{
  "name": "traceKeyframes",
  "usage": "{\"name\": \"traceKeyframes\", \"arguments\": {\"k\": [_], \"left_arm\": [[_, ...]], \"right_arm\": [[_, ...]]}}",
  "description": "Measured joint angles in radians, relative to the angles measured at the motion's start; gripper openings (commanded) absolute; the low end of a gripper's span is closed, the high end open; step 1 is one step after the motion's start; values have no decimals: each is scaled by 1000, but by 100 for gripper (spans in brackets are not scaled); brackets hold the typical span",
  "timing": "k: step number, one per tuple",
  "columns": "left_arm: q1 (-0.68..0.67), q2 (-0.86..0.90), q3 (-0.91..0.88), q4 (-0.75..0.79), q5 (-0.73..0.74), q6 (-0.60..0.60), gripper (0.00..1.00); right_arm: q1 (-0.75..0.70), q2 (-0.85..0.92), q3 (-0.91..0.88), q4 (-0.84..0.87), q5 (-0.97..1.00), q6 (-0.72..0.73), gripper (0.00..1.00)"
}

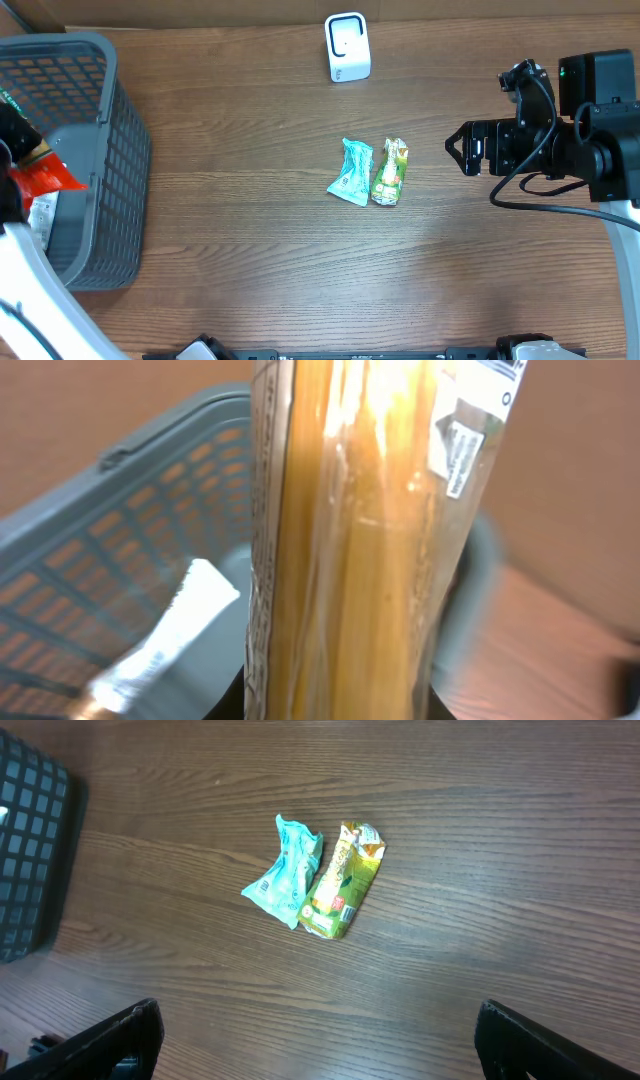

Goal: Scan the item barcode
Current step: 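Reach into the basket and grasp the red-capped pasta package with left gripper, then lift the pasta package out and lay it beside the pouches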

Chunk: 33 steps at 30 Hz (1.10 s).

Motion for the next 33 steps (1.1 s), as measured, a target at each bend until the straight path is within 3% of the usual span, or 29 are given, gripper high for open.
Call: {"name": "traceKeyframes", "arguments": {"k": [5,10,13,20,29,33], "left_arm": [[-72,-125,23,-149,150,-34,4],[-291,-139,13,-244,234,-41,4],[-453,-119,-48,-220,223,-50,4],[-800,-25,-313,-77,17,-154,4],[-1005,315,-469,169,-99,-259,4],[-1032,428,-469,206,-85,-300,39]], "right_arm": [[0,0,0,0,0,1,100],[0,0,0,0,0,0,100],[0,0,0,0,0,0,100],[0,0,0,0,0,0,100],[0,0,0,0,1,0,100],[0,0,0,0,1,0,100]]}}
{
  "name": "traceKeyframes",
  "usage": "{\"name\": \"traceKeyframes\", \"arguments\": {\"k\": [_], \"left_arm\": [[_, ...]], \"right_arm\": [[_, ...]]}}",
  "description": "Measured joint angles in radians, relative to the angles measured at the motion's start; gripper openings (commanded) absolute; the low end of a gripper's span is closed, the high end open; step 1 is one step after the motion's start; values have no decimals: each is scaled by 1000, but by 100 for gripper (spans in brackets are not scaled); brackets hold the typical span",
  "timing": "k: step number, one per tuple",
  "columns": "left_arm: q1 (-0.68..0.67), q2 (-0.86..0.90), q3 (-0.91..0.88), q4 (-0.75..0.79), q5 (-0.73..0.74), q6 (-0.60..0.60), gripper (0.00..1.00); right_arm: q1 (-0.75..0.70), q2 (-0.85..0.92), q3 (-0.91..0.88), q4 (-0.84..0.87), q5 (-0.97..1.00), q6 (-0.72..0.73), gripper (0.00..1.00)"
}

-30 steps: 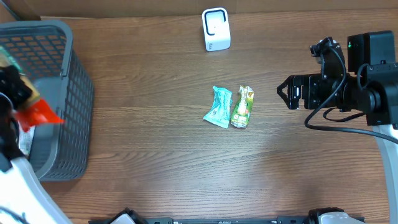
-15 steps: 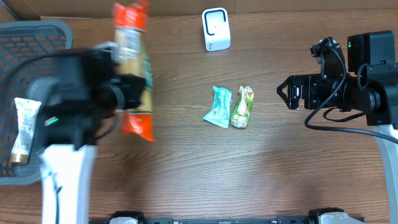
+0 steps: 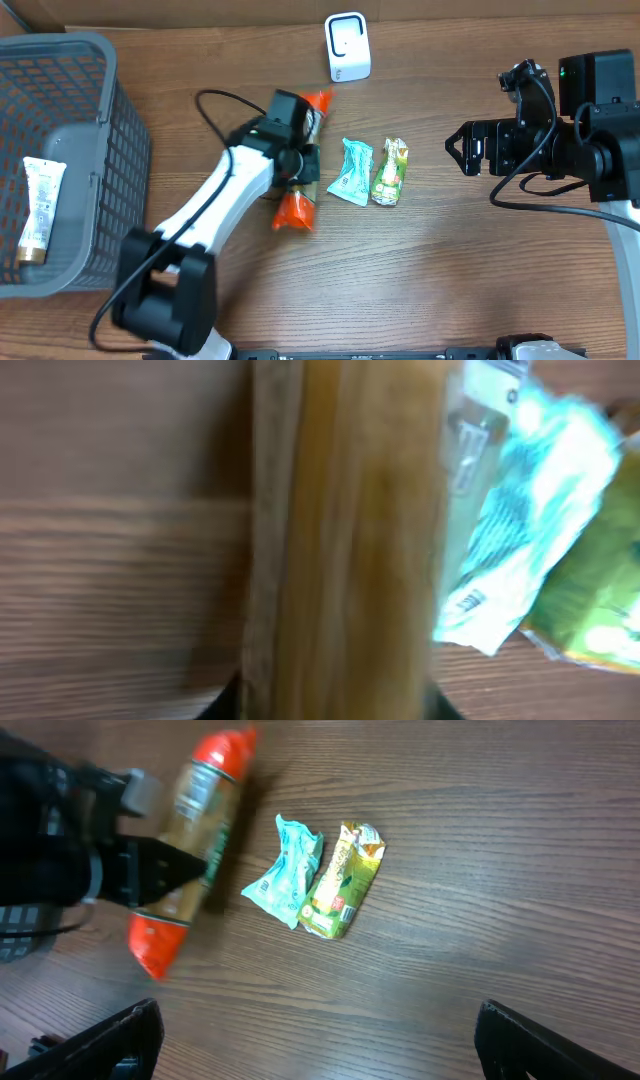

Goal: Scan the item barcode
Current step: 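Lift the pasta package out and lay it beside the pouches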

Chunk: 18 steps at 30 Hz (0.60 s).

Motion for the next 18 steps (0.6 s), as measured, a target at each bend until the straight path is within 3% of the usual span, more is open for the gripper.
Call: {"name": "traceKeyframes", "arguments": {"k": [4,10,12,16,18], "left_arm": [[-5,31,1,-2,26,-35,59],[-5,23,61,-56,38,-47,64],[0,13,130,-113,40,-42,64],[36,-37,342,-248,44,-6,86],[74,-80,466,-313,43,28,86]], "right_arm": [[0,0,0,0,0,0,100],[0,0,0,0,0,0,100],[0,0,0,0,0,0,100],[0,0,0,0,-1,0,100],[0,0,0,0,0,0,100]]}}
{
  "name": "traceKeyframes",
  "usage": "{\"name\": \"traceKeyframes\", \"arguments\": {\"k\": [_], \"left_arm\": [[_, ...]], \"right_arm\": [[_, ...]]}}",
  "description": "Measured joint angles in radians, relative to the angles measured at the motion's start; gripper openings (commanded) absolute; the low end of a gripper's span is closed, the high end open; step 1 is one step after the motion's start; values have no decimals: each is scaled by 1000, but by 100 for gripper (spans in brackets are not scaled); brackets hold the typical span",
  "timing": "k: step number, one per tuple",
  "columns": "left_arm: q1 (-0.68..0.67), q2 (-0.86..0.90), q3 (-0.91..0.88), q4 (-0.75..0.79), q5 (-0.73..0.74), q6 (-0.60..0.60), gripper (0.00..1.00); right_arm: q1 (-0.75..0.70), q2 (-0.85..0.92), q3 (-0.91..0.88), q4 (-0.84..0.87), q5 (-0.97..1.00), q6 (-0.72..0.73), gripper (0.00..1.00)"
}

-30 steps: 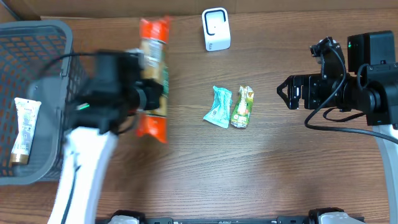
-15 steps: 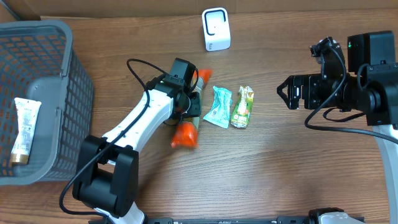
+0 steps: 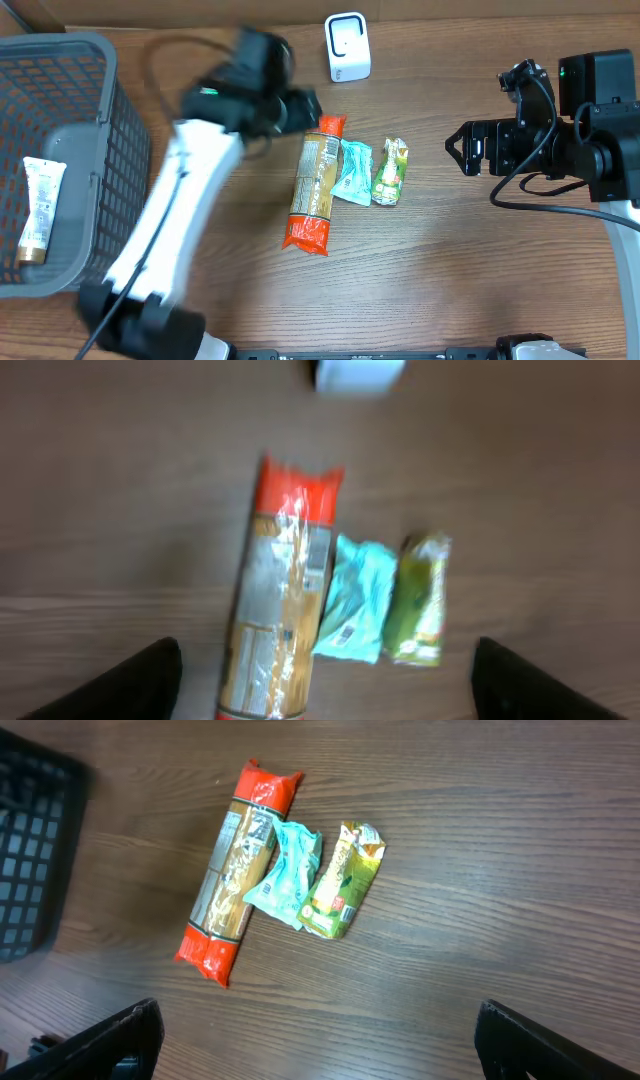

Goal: Scan the item barcode
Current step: 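Lift the pasta package out and lay it beside the pouches, then reach the left gripper into the basket and grasp the white Pantene tube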

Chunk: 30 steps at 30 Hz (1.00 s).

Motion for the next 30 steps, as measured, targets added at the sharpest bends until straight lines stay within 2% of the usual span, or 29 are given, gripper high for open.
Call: {"name": "traceKeyframes", "arguments": {"k": [3,7,15,20,22,25,30], "left_arm": [[83,-63,170,-114,3,42,87],[256,-147,297,-243,-7,85,87],[716,-194,312,-401,-40,144,81],[850,-195,246,-359,-95,215,82],[872,-195,195,-319,-116,232,87],[890,-191,82,-215,-138,274,90],[891,-148,-74,-16,-155,357,89]], "right_arm": [[0,0,0,0,0,0,100],[0,0,0,0,0,0,100],[0,0,0,0,0,0,100],[0,0,0,0,0,-1,100],[0,0,0,0,0,0,100],[0,0,0,0,0,0,100],[0,0,0,0,0,0,100]]}}
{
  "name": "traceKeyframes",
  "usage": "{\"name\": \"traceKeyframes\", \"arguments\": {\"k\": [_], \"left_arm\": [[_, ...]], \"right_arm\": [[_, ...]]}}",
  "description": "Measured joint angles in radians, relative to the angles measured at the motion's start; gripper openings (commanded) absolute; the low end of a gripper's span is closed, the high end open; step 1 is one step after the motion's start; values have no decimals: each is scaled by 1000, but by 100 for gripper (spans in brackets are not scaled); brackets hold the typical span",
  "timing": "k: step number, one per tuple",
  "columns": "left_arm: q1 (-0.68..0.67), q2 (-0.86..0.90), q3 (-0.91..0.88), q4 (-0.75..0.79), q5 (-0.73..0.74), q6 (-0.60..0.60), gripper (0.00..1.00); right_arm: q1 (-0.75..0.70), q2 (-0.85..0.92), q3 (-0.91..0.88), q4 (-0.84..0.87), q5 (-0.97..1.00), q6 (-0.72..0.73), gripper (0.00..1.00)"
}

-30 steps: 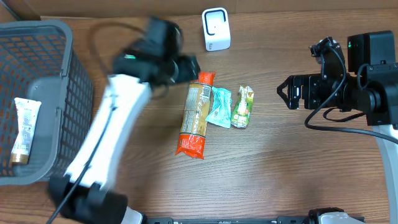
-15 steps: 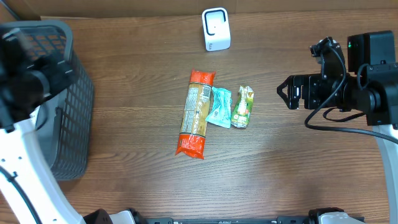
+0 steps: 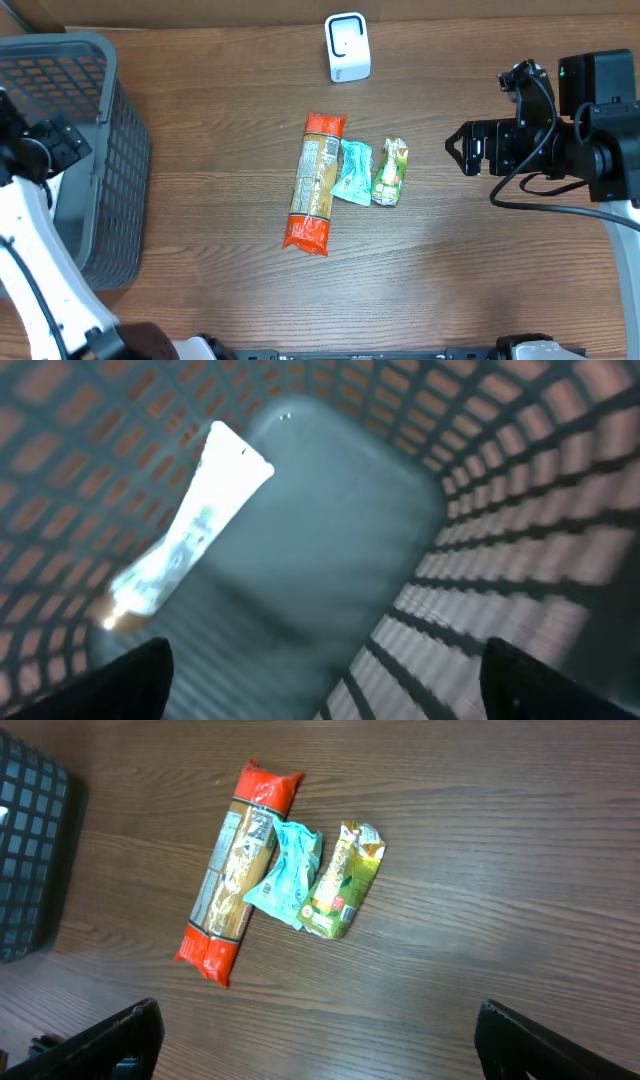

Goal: Scan the item barcode
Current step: 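Reach the left gripper into the basket and grasp the white Pantene tube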

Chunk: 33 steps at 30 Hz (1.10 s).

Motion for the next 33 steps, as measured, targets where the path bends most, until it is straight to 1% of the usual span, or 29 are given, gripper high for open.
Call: {"name": "traceKeyframes", "arguments": {"k": [1,3,4,7,9,13,16,22,25,28,33], "left_arm": [[0,18,-24,27,-8,11,89],[1,61,-50,76,-37,19,98],[5,82,-55,86,-52,26,99],[7,142,-69,116,-81,64,99],[7,182,-72,134,-91,93,96],[8,260,-77,167,-102,184,91],[13,296,-78,193,-107,249,91],[36,323,-78,245,-111,345,92],[66,330,-78,263,-111,370,92],[104,336,-78,268,-111,405,89],[166,359,-78,270,-110,443,91]], "right_arm": [[0,0,0,0,0,0,100],[0,0,0,0,0,0,100],[0,0,0,0,0,0,100],[0,0,0,0,0,0,100],[0,0,0,0,0,0,100],[0,0,0,0,0,0,100],[0,0,0,0,0,0,100],[0,0,0,0,-1,0,100],[0,0,0,0,0,0,100],[0,0,0,0,0,0,100],[0,0,0,0,0,0,100]]}}
